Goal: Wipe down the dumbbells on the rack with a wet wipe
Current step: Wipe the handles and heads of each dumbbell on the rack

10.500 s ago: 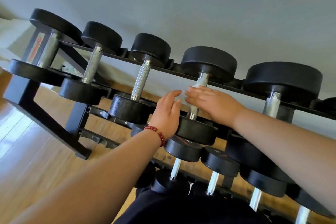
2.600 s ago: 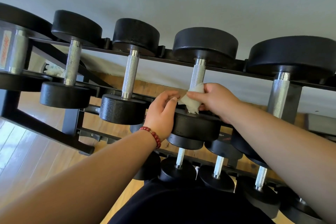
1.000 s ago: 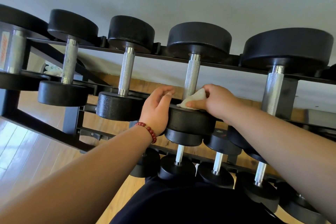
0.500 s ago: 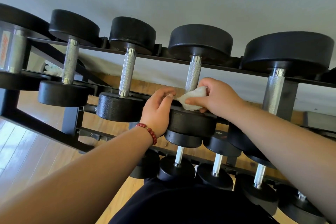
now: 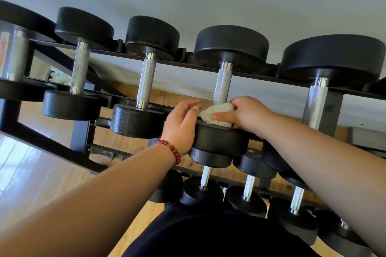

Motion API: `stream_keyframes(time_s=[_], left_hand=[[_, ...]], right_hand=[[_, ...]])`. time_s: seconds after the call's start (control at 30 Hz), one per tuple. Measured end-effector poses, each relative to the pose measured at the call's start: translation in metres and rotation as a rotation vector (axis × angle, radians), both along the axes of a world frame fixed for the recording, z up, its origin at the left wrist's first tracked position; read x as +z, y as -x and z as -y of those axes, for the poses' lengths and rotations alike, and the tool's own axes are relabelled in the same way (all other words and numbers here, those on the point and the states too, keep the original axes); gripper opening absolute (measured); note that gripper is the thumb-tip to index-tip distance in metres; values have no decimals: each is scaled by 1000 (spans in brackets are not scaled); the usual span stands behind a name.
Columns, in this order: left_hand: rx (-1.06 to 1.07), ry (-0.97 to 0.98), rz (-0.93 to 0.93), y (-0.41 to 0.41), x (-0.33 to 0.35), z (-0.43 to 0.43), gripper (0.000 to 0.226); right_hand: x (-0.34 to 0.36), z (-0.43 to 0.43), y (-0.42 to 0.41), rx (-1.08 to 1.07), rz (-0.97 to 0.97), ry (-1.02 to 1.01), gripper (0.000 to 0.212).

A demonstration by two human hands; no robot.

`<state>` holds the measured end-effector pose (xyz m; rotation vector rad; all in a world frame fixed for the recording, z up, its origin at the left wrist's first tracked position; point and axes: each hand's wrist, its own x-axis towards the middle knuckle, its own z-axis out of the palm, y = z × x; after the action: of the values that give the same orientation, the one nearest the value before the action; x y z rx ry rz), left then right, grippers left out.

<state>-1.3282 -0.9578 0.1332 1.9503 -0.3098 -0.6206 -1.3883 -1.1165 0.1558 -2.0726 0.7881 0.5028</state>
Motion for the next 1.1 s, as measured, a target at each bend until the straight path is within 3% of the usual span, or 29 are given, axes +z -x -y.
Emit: stream_keyframes(time_s=[0.37, 0.47, 0.7, 0.83, 1.0, 1.1], left_hand=[[-13, -4, -10, 0, 0, 0, 28], [-7, -4, -11, 0, 1, -1, 29], [-6, -2, -22, 1, 1, 0, 27], [-5, -15, -11, 0, 2, 0, 28], [-5, -9, -14, 0, 2, 1, 29], [-6, -14, -15, 0, 2, 1, 29]], right_hand=[[-5, 1, -4, 52, -4, 41, 41], [-6, 13, 5, 57, -75, 61, 45], [-14, -2, -7, 61, -41, 130, 65], [-17, 10, 4, 34, -97, 61, 66], [-15, -6, -11, 36, -27, 104, 69], [-16, 3, -4, 77, -109, 102, 76]])
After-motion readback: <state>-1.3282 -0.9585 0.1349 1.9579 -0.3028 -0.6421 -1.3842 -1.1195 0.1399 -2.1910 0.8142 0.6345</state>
